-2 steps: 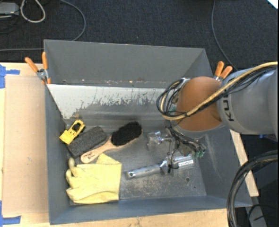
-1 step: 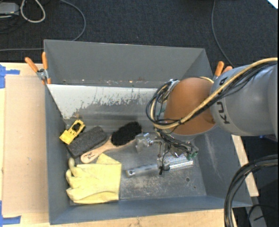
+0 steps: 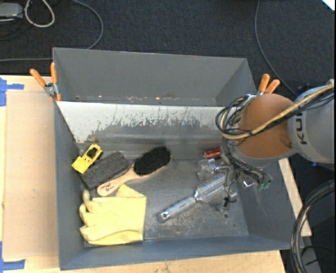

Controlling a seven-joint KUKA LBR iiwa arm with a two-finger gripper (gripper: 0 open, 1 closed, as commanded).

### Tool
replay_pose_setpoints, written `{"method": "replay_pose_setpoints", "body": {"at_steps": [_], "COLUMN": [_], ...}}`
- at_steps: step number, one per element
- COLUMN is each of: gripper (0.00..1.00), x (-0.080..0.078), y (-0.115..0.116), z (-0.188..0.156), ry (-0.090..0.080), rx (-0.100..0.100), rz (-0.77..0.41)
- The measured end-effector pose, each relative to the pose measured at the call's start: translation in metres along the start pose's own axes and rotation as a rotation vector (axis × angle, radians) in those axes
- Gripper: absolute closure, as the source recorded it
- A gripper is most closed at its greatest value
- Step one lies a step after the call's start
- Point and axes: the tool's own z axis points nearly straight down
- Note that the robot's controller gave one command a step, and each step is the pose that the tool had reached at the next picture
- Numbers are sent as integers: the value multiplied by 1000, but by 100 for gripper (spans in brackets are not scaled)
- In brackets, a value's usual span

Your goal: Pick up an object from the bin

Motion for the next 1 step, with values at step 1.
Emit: {"method": "replay_pose_setpoints", "body": {"at_steps": [1], "gripper": [100], "x": [53], "y": [63], "z": [2], "ry": [-17], "rx": [-1], "rz": [-50]}}
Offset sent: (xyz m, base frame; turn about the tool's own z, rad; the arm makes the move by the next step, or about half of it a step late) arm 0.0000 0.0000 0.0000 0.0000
